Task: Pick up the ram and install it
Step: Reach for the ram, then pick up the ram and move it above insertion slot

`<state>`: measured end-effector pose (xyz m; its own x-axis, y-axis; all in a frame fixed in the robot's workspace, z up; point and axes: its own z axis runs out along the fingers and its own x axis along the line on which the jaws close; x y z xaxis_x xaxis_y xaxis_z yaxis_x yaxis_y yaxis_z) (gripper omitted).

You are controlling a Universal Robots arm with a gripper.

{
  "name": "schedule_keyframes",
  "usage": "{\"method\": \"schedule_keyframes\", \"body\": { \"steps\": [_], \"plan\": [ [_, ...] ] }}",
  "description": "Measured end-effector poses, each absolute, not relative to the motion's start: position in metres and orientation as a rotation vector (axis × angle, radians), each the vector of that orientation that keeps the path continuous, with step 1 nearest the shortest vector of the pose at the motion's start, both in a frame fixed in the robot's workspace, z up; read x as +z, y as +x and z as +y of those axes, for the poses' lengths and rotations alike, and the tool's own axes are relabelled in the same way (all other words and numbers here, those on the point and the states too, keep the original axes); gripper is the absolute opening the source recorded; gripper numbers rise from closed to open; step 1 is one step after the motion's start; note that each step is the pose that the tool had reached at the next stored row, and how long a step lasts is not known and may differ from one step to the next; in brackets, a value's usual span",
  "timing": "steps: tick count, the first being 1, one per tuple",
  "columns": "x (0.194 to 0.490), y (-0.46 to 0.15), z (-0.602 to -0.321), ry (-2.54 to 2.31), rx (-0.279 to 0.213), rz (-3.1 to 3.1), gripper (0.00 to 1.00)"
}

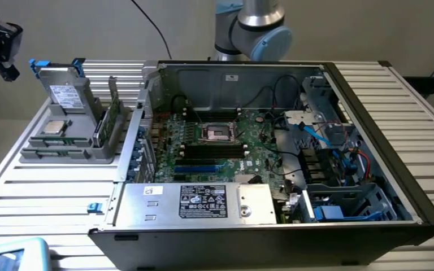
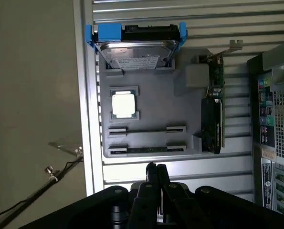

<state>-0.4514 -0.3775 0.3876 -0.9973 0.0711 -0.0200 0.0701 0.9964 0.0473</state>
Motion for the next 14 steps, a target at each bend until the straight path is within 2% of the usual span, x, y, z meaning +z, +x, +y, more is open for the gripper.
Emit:
{"method": "schedule_keyframes", "body": {
  "steps": [14],
  "plan": [
    [0.3871,-0.4526,-0.3724,0.110,0.073,3.117,0.11]
  ]
}}
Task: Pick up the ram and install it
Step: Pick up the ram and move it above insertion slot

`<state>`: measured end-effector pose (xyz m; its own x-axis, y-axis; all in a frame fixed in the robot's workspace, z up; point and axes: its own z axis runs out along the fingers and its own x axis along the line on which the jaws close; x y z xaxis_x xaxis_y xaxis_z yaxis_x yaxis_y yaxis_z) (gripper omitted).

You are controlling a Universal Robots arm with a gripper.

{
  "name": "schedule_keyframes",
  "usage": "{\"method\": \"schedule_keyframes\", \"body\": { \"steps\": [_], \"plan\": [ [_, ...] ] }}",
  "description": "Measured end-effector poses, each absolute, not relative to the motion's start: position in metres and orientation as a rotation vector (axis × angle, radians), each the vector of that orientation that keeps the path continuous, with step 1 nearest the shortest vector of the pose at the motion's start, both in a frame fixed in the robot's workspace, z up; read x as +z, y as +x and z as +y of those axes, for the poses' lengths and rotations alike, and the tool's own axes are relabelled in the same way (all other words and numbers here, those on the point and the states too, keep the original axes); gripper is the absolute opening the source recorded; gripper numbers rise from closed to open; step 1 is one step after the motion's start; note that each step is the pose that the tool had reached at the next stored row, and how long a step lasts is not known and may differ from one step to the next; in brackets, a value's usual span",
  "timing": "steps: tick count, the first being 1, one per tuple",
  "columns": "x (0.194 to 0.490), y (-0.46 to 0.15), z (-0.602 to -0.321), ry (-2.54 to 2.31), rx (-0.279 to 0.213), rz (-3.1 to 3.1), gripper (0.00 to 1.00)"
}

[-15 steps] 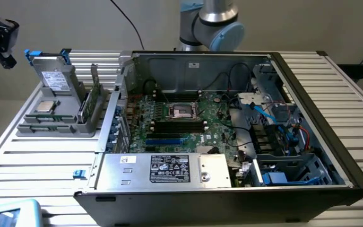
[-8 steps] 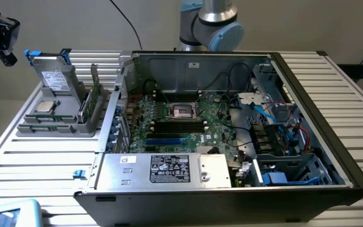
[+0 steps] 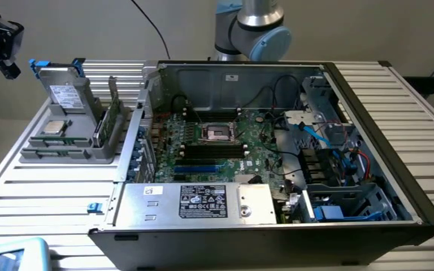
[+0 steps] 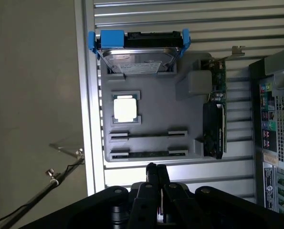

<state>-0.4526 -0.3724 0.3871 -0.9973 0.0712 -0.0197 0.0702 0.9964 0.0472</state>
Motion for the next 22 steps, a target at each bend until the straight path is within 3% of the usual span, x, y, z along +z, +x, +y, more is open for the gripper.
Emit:
{"method": "schedule_keyframes", "body": {
  "steps": [22],
  "plan": [
    [0.3871,-0.4526,-0.3724,-0.379,0.077,3.104,0.11]
  ]
}}
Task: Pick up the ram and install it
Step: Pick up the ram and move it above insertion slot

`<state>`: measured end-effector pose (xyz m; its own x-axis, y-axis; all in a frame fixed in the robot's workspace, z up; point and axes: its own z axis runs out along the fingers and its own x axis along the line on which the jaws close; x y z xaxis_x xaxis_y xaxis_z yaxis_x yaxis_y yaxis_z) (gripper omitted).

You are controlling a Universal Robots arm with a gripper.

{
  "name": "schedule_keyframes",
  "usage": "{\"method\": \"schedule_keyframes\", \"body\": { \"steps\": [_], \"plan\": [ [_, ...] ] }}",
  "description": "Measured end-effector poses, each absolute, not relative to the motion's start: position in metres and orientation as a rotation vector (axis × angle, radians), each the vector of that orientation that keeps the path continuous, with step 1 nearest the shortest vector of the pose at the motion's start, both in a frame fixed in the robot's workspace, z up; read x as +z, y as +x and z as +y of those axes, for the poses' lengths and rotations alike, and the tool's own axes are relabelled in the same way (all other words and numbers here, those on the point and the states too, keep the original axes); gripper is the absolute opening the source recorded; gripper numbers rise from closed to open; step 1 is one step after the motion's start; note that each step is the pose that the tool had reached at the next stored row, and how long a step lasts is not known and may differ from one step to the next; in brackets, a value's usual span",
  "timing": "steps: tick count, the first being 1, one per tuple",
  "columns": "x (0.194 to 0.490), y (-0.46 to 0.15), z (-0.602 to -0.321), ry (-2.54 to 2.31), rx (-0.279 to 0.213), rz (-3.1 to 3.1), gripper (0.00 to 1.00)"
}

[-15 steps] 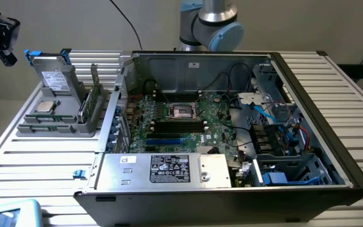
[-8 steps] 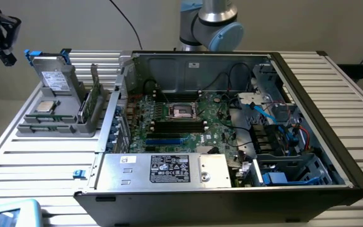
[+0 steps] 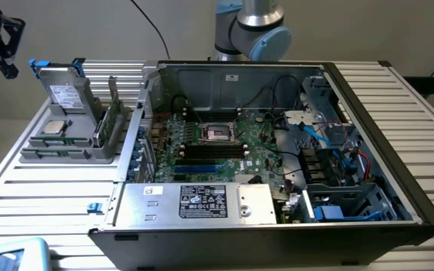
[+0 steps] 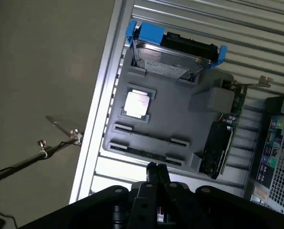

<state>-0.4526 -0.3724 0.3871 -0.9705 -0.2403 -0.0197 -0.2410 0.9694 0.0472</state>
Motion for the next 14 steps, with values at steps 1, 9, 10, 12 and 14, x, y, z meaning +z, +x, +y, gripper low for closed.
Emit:
{"method": "schedule_keyframes", "body": {
  "steps": [1,9,10,12,14],
  "plan": [
    [0.3871,-0.4526,-0.3724,-0.407,0.077,3.101,0.11],
    [0.3871,-0.4526,-0.3724,-0.632,0.079,3.066,0.11],
    [0.3871,-0.4526,-0.3724,-0.660,0.079,3.061,0.11],
    [0.3871,-0.4526,-0.3724,-0.715,0.079,3.050,0.11],
    [0.3871,-0.4526,-0.3724,-0.772,0.079,3.036,0.11]
  ]
}}
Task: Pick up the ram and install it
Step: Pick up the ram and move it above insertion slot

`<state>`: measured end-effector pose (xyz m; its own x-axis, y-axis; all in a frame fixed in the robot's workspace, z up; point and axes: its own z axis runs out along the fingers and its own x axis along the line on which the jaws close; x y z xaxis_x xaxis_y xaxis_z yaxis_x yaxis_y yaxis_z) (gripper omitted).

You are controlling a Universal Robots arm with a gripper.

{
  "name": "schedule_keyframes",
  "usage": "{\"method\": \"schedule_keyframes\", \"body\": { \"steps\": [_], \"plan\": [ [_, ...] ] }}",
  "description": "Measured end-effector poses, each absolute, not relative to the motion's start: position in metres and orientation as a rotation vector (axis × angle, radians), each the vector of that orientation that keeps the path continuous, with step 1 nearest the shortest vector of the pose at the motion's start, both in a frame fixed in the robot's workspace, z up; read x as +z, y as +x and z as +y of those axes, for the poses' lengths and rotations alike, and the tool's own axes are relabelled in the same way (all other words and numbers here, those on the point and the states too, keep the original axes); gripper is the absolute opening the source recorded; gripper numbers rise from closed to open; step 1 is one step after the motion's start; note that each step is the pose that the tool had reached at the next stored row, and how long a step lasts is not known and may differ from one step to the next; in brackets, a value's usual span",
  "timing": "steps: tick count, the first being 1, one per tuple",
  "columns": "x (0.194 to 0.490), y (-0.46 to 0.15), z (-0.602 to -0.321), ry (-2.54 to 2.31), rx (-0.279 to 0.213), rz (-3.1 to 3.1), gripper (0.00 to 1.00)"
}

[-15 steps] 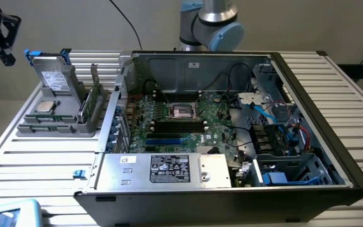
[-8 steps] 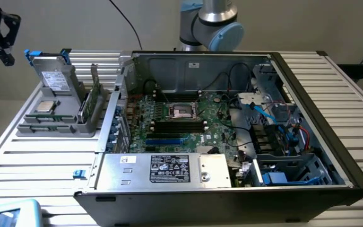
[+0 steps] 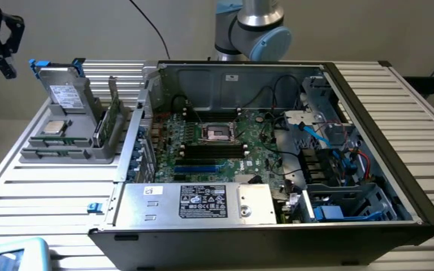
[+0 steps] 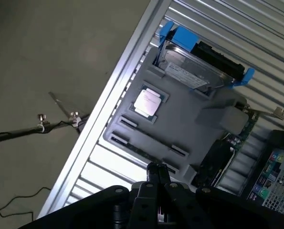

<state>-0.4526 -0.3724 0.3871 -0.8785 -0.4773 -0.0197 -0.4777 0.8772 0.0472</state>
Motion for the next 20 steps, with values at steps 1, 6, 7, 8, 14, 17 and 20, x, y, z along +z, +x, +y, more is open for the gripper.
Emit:
{"method": "schedule_keyframes", "body": {
  "steps": [1,6,7,8,14,17,20],
  "plan": [
    [0.3871,-0.4526,-0.3724,-0.799,0.079,3.030,0.11],
    [0.3871,-0.4526,-0.3724,-0.937,0.080,2.993,0.11],
    [0.3871,-0.4526,-0.3724,-0.964,0.080,2.985,0.11],
    [0.3871,-0.4526,-0.3724,-0.992,0.079,2.977,0.11],
    [0.3870,-0.4526,-0.3725,-1.154,0.075,2.922,0.11],
    [0.3870,-0.4526,-0.3724,-1.234,0.070,2.893,0.11],
    [0.3869,-0.4526,-0.3724,-1.314,0.064,2.861,0.11]
  ]
}}
